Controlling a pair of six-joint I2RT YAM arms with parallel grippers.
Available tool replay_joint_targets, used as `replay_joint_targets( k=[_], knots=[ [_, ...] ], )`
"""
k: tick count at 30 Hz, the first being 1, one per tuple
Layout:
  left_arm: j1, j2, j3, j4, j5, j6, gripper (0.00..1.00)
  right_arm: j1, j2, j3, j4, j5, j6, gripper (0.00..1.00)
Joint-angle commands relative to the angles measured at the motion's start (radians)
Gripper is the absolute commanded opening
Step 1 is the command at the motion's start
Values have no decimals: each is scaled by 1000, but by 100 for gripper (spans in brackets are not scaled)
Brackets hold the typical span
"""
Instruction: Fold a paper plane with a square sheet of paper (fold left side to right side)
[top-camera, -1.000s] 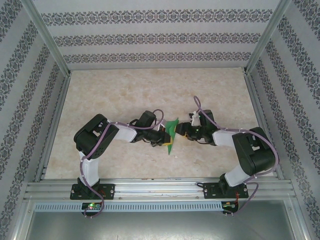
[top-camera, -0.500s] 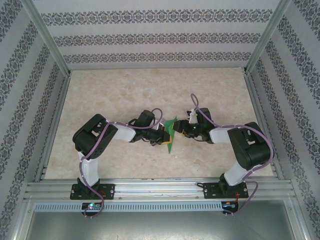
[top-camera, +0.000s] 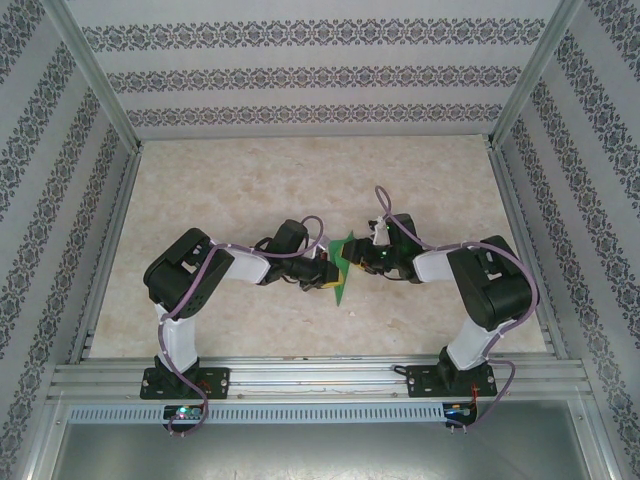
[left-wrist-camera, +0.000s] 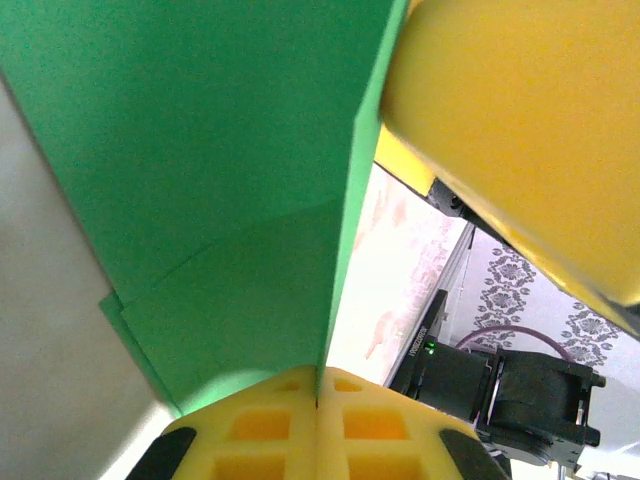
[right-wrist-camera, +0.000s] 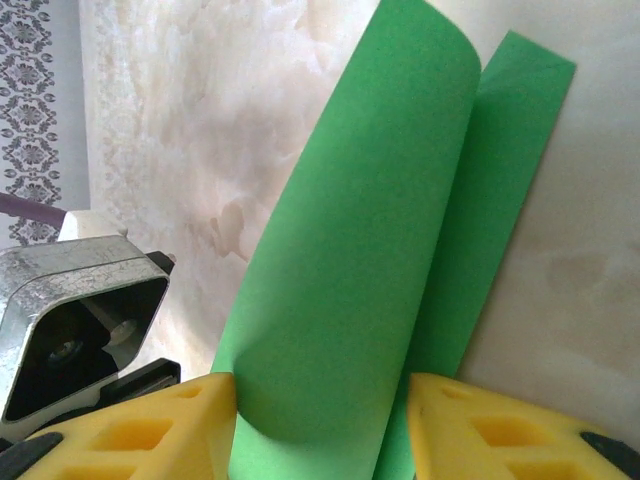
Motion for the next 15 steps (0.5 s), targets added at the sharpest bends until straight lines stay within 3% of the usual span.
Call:
replay_joint_targets(
  k=[1, 8, 15],
  knots=[
    [14, -14, -13, 60, 4, -24, 0, 16, 21, 26, 26, 17, 10, 49],
    [15, -10, -18, 63, 3, -25, 2, 32, 49, 50, -29, 44, 3, 49],
    [15, 1, -16, 61, 3, -23, 4, 54, 87, 110, -192, 104, -40, 47]
  ],
)
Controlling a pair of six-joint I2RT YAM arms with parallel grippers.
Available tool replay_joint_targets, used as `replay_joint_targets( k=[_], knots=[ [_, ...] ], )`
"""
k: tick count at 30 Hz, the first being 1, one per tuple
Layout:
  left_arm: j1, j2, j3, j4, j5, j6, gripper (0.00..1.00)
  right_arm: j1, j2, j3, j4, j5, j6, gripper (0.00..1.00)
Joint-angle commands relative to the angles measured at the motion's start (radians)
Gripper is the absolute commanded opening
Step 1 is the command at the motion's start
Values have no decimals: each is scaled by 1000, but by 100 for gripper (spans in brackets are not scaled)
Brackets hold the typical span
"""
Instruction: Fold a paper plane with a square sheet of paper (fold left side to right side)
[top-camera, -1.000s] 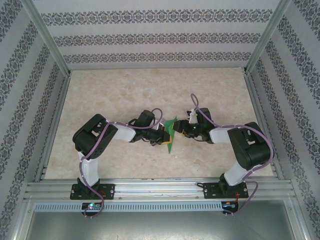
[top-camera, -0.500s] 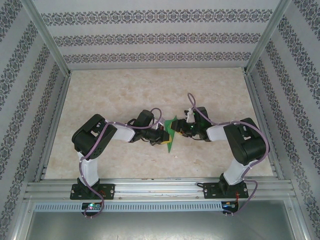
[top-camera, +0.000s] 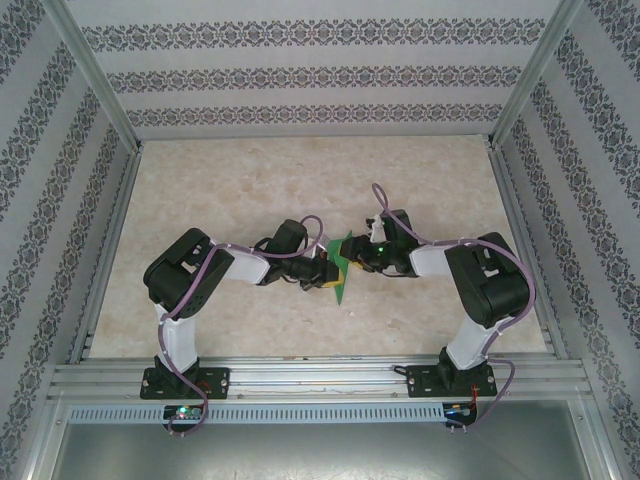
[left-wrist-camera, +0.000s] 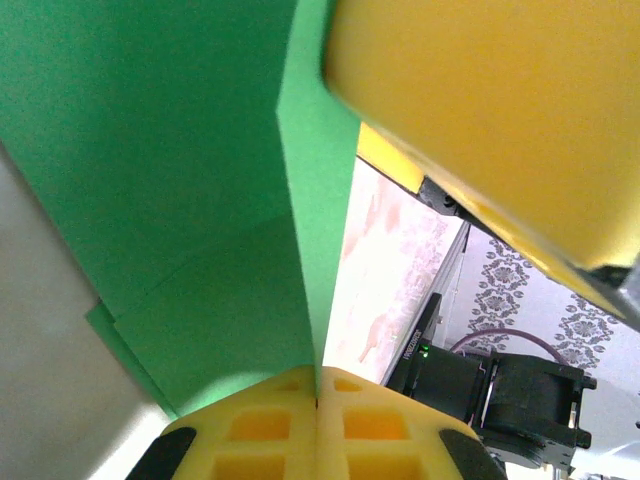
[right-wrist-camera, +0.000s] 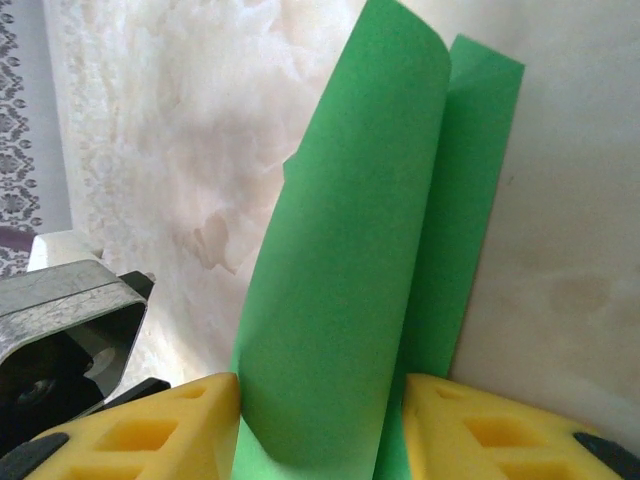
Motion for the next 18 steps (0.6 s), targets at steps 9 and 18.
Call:
replay_joint_targets(
  k=[9, 18],
  knots=[
    [17, -1, -23, 32, -5, -1, 14, 45, 104, 72, -171, 108, -75, 46],
    [39, -58, -32, -26, -38, 41, 28, 47, 113, 79, -181, 105, -75, 46]
  ],
)
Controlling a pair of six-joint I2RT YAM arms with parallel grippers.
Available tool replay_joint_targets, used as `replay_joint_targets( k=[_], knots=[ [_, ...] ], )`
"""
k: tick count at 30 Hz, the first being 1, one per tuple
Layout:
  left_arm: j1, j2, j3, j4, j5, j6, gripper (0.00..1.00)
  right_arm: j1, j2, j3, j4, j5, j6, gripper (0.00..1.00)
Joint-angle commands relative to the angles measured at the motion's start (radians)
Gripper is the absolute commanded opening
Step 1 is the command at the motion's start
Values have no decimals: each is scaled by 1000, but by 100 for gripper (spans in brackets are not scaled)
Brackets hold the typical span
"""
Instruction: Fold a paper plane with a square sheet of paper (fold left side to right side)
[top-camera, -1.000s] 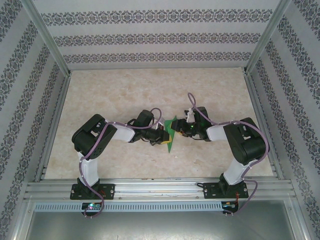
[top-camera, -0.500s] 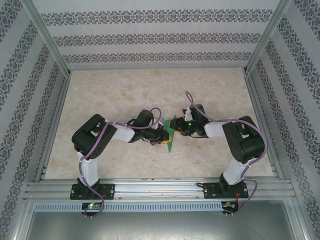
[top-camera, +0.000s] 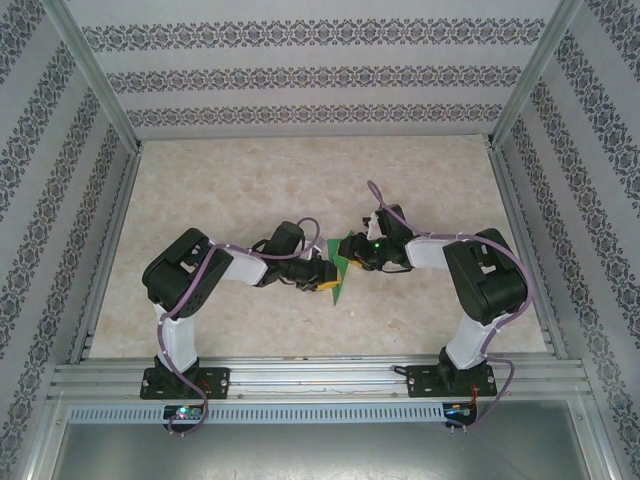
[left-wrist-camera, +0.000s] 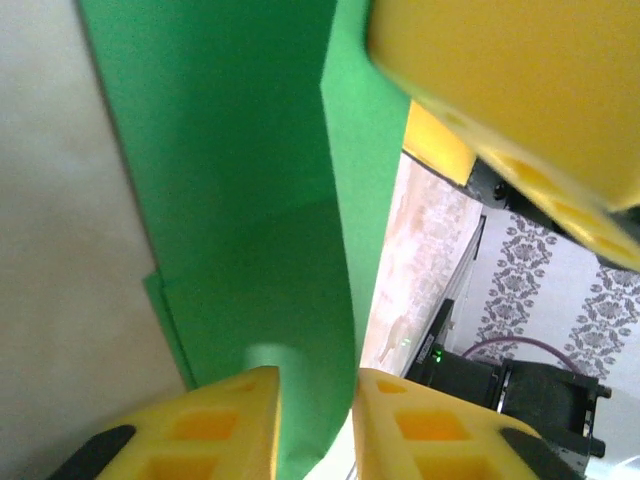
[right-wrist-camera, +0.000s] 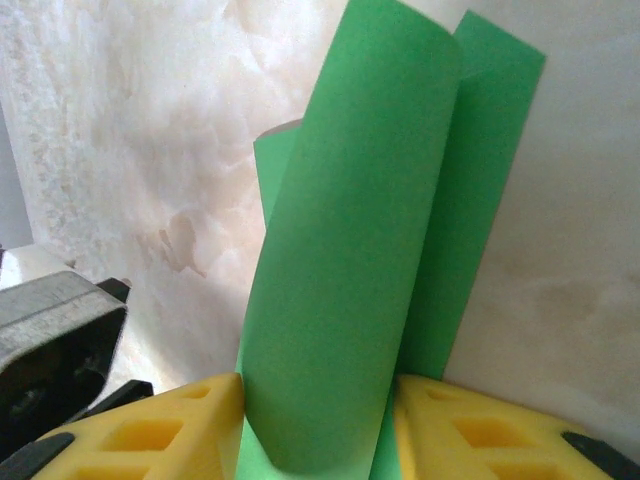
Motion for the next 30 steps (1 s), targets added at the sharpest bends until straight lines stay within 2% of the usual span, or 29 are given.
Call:
replay_joint_targets(
  k=[1, 7, 14, 30],
  knots=[
    [26, -51, -2, -22, -22, 36, 30, 37, 88, -10, -14, 78, -43, 46],
    [36, -35, 31, -47, -34, 56, 38, 38, 92, -8, -21, 79, -46, 46],
    [38, 25, 91, -54, -19, 65, 38, 38, 92, -2, -35, 83, -51, 46],
    [52, 40, 147, -211, -80, 173, 17, 41, 103, 19, -89, 101, -77, 46]
  ],
)
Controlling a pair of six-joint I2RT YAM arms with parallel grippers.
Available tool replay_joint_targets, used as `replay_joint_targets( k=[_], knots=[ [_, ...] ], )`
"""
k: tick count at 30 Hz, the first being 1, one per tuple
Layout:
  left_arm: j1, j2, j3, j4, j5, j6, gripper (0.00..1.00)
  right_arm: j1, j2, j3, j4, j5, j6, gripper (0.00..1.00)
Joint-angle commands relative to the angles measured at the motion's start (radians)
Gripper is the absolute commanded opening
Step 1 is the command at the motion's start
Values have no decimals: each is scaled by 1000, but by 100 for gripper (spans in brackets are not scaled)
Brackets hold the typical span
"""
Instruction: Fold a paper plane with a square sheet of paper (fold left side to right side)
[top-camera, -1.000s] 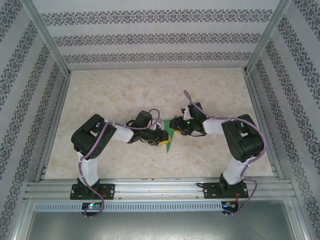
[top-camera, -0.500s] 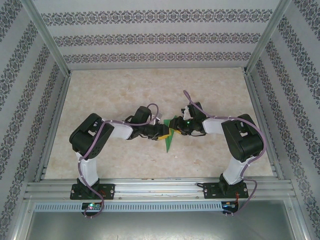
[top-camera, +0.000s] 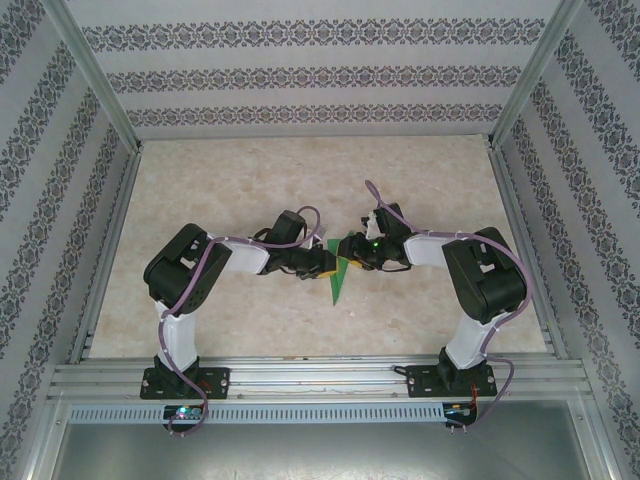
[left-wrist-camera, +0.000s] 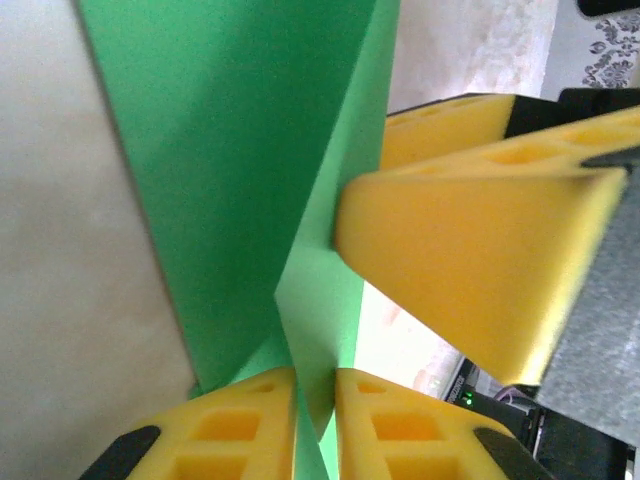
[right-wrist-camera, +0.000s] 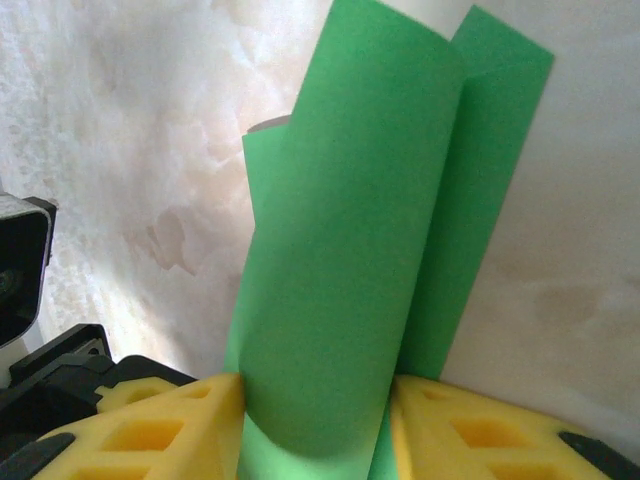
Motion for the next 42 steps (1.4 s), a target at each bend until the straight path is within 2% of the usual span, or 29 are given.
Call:
replay_joint_targets(
  k=[1, 22, 29, 42],
  knots=[
    [21, 12, 29, -59, -19, 54, 16, 37, 94, -12, -32, 90, -49, 46],
    [33, 69, 65, -131, -39, 111, 10, 46, 103, 12, -74, 101, -73, 46],
    [32, 81, 63, -204, -98, 155, 7, 41, 53, 7, -39, 66, -59, 46],
    [30, 107, 66, -249, -144, 171, 4, 35, -12, -15, -10, 51, -33, 45]
  ],
)
